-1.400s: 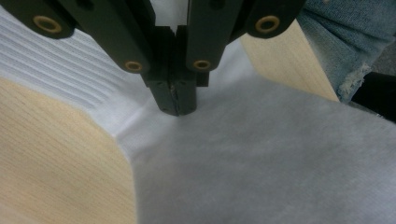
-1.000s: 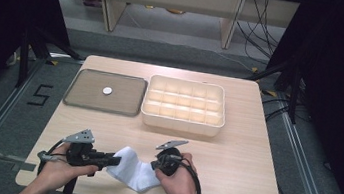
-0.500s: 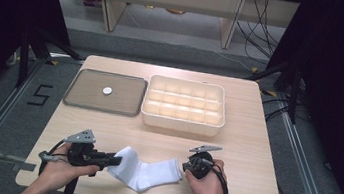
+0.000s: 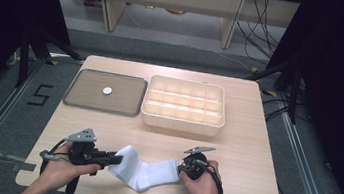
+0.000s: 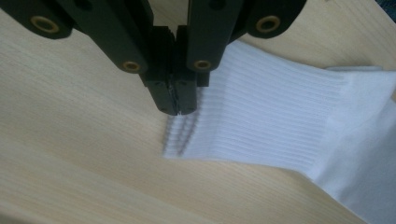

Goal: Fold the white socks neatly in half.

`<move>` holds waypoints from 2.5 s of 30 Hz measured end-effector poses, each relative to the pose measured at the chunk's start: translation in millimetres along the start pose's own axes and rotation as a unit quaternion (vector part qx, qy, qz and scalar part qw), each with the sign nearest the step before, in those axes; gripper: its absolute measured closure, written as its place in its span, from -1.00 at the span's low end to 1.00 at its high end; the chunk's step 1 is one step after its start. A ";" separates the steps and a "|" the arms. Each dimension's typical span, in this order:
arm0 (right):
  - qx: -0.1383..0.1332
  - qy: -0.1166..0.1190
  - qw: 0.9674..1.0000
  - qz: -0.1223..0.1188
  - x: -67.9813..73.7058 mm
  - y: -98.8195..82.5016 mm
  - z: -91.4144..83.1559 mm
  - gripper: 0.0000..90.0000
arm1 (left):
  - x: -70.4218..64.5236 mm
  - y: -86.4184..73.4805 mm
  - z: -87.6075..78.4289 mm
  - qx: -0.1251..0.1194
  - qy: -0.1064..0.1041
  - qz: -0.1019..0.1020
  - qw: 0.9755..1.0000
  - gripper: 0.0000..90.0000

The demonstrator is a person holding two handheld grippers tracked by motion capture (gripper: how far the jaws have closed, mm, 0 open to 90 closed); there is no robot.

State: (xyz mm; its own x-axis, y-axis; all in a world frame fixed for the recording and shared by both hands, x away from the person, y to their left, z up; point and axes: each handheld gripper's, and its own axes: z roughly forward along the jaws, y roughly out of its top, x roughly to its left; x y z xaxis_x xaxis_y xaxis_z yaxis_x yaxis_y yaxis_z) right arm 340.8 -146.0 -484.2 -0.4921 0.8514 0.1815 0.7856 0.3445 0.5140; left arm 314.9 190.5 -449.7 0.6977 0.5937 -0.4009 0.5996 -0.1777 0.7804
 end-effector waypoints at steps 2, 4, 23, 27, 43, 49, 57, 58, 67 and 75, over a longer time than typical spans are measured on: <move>0.002 -0.006 1.000 0.002 0.7 -0.4 1.5 0.98 | 0.3 0.3 0.9 0.001 0.005 -0.002 1.000 0.76; 0.004 0.002 1.000 -0.002 1.4 -0.9 1.2 0.98 | 0.0 0.8 1.5 0.001 0.004 -0.003 1.000 0.76; 0.001 0.003 1.000 -0.009 3.3 -3.4 4.3 0.97 | 2.2 1.0 5.7 -0.002 0.010 -0.002 1.000 0.76; 0.002 0.001 1.000 -0.013 4.7 -3.8 4.0 0.97 | 1.8 2.1 5.9 -0.005 0.009 -0.002 1.000 0.76; 0.005 0.005 1.000 -0.007 13.1 -5.1 5.8 0.97 | 2.5 3.5 10.8 -0.005 0.012 -0.001 1.000 0.76; -0.001 0.011 1.000 -0.010 15.2 -6.2 5.9 0.97 | 1.9 2.9 12.2 -0.006 0.017 -0.005 1.000 0.76; 0.001 0.012 1.000 -0.009 17.3 -6.8 6.3 0.97 | 2.3 3.2 14.8 -0.007 0.016 -0.001 1.000 0.76; 0.001 0.013 1.000 -0.008 17.3 -6.9 6.6 0.97 | 2.2 3.0 15.3 -0.007 0.016 0.001 1.000 0.76; -0.002 0.014 1.000 -0.007 17.1 -8.3 6.6 0.97 | 0.3 2.5 18.1 -0.007 0.014 0.004 1.000 0.76; 0.001 0.018 1.000 -0.010 19.7 -8.5 7.9 0.97 | -0.5 2.5 21.4 -0.009 0.014 0.003 1.000 0.76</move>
State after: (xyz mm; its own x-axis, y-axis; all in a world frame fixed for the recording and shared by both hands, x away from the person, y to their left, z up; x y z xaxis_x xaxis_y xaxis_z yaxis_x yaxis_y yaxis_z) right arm 327.4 -129.1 -491.6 -0.5206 0.8299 0.2006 0.7760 0.3619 0.5166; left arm 324.4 172.9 -457.8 0.6897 0.6141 -0.3837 0.5885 -0.1668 0.7911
